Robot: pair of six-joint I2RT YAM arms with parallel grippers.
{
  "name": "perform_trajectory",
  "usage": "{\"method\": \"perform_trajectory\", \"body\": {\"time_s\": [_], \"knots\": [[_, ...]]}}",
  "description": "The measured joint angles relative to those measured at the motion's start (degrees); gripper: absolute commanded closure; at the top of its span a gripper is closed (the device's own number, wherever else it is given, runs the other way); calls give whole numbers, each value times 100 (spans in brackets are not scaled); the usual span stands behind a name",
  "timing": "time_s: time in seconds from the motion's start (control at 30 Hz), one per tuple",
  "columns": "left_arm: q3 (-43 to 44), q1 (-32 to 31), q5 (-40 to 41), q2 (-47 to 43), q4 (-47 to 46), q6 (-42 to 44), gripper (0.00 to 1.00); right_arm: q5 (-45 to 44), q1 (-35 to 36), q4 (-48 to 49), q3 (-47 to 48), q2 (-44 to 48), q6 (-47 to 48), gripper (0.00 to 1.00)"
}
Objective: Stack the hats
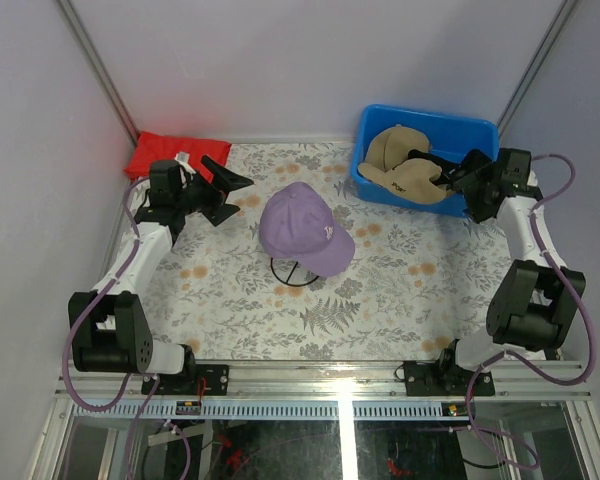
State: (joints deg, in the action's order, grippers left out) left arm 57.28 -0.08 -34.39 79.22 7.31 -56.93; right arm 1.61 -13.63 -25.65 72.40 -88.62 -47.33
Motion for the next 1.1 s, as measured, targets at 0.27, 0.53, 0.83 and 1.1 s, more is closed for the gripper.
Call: {"method": "perform_trajectory", "body": {"time_s": [0.27,0.53,0.83,1.1], "knots": [[-2,0,-20,0,2,2,7,564,-68,966,-518,-229,-1250,35],[-2,0,-15,0,2,2,7,706,-199,1456,-494,-240,-1657,36],[0,0,-13,66,4,2,7,704,-295,1790,-341,-643,-1766,45],[2,0,-13,122,4,2,7,693,-295,2100,-76,-1215,-1827,52]]}}
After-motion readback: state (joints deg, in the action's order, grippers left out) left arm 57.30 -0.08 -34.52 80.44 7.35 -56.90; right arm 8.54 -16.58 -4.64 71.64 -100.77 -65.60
